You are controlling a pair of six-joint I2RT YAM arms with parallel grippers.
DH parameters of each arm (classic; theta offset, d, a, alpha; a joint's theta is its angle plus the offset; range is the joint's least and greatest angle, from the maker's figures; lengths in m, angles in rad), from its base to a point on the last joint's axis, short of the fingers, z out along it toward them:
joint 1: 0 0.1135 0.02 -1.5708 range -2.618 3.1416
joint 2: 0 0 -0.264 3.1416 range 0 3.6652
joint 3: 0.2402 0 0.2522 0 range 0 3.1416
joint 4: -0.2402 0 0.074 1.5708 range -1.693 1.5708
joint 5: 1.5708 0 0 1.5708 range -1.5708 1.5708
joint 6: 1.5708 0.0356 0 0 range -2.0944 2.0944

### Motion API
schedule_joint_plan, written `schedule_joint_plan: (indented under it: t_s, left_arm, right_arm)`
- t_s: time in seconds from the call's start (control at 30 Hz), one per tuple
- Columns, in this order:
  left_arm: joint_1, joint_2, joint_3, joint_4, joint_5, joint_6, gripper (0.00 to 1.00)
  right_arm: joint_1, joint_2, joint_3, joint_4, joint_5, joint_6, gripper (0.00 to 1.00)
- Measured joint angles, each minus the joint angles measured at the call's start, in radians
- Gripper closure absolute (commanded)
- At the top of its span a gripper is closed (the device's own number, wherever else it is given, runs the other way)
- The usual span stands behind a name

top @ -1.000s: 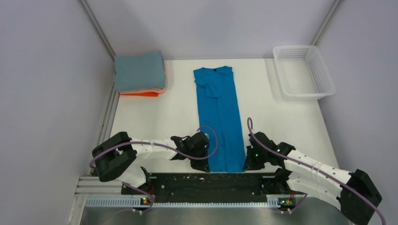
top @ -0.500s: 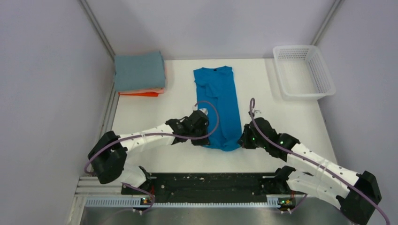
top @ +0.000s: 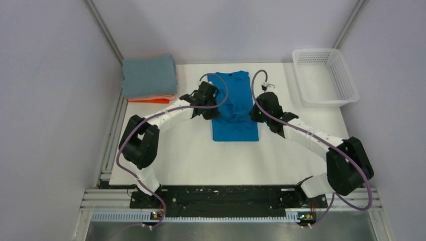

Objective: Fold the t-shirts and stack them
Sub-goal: Fold the folded rectangular tshirt in 1/3 of the way

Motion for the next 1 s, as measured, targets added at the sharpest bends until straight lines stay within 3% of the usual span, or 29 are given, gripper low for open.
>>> schedule_joint_plan:
  t_s: [0.47, 0.57, 0.63, 0.73, 0.77, 0.83, 0.87, 0.9, 1.0]
  left_arm:
    - [0.109, 0.209, 0.192, -0.037, 0.063, 0.056, 0.95]
    - [0.122, 0.268, 0.235, -0.047, 0.087, 0.064, 0.79]
    - [0.129, 0.296, 0.255, -0.056, 0.092, 0.071, 0.6]
    - [0.145, 0.31, 0.267, -0.069, 0.092, 0.072, 0.19]
    - [0.153, 0.309, 0.267, -0.071, 0.092, 0.073, 0.06]
    - [0.171, 0.305, 0.268, -0.071, 0.087, 0.068, 0.01]
    - [0.178, 0.299, 0.267, -0.072, 0.085, 0.073, 0.01]
    - [0.185, 0.29, 0.262, -0.071, 0.082, 0.069, 0.01]
    - [0.202, 0.203, 0.19, -0.055, 0.074, 0.067, 0.01]
  right_arm:
    - [-0.108, 0.312, 0.204, 0.084, -0.03, -0.092, 1.0]
    - [-0.117, 0.356, 0.216, 0.083, -0.035, -0.096, 0.98]
    - [-0.123, 0.393, 0.237, 0.082, -0.04, -0.098, 0.86]
    - [-0.135, 0.455, 0.297, 0.069, -0.045, -0.107, 0.49]
    - [-0.14, 0.471, 0.317, 0.063, -0.045, -0.107, 0.42]
    - [-0.151, 0.485, 0.355, 0.047, -0.048, -0.121, 0.24]
    - [-0.156, 0.484, 0.364, 0.044, -0.05, -0.123, 0.09]
    - [-0.158, 0.476, 0.367, 0.046, -0.052, -0.13, 0.04]
    - [-0.162, 0.423, 0.333, 0.047, -0.055, -0.14, 0.03]
